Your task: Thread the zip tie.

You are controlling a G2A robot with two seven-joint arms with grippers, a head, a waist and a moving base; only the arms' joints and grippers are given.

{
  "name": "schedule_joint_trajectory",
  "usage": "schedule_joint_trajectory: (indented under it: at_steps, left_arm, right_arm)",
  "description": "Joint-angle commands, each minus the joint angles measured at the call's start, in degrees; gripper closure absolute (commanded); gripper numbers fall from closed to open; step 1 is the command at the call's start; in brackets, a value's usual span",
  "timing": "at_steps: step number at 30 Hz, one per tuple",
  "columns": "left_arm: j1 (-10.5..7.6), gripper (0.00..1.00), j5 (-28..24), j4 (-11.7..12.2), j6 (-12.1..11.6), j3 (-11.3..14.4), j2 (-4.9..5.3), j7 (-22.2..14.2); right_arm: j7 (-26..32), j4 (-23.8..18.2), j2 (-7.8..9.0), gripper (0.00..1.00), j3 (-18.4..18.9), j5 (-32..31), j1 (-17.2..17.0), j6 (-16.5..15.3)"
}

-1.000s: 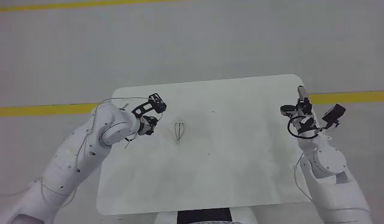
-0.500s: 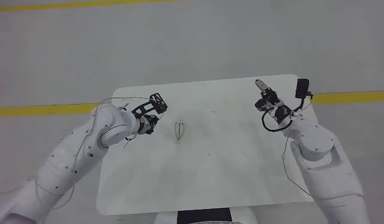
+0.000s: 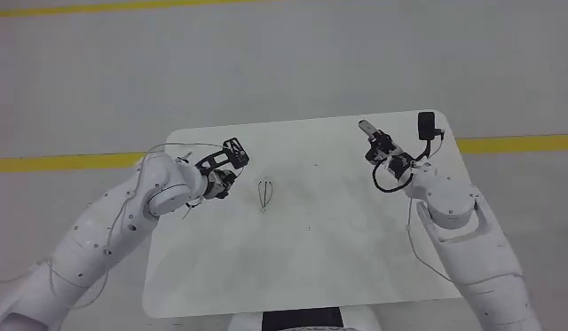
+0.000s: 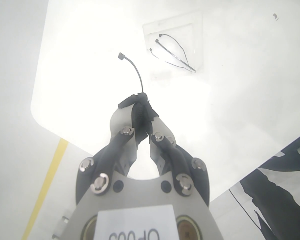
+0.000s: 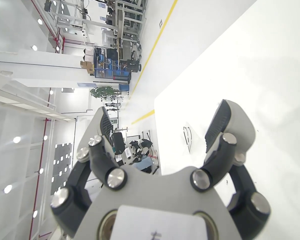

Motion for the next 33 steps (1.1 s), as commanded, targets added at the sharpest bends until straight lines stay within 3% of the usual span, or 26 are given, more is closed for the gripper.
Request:
schedule_joint_trajectory:
  at_steps: [1,4,11,14,19,20,27,30,33]
  left_arm:
    - [-0.18,1.00,-4.2,1.0,0.0,0.4,0.13,2.1]
    - [-1.56,1.00,-9.7,2.7,0.0,1.6,0.82,3.6]
    - [-5.69,1.00,-21.5,4.5,0.0,7.3,4.07,9.5]
    - [-7.55,1.00,-26.4,4.6,0.0,10.5,5.57,12.6]
    - [-10.65,1.00,-30.0,4.0,0.0,17.4,7.49,20.3]
    - [-11.11,1.00,-30.0,4.6,0.0,18.3,7.69,20.7]
    - [-11.11,1.00,-30.0,4.6,0.0,18.3,7.69,20.7]
    - [-10.55,1.00,-30.5,5.6,0.0,18.1,7.46,22.4]
    - [-10.28,1.00,-32.0,4.8,0.0,18.1,7.35,23.8]
  right_arm:
    - [0.0,0.0,0.00,0.00,0.0,0.0,0.0,0.0]
    - [0.0,0.0,0.00,0.00,0.0,0.0,0.0,0.0]
    - [0.0,0.0,0.00,0.00,0.0,0.0,0.0,0.0]
    - [0.0,0.0,0.00,0.00,0.0,0.0,0.0,0.0]
    - [0.0,0.0,0.00,0.00,0.0,0.0,0.0,0.0]
    - [0.0,0.0,0.00,0.00,0.0,0.0,0.0,0.0]
    - [0.0,0.0,0.00,0.00,0.0,0.0,0.0,0.0]
    - [1.3,0.2,-0.06,0.00,-1.2,-0.8,0.5,-2.2]
    - [4.0,1.9,-0.08,0.00,-3.4,-3.5,2.7,-4.0]
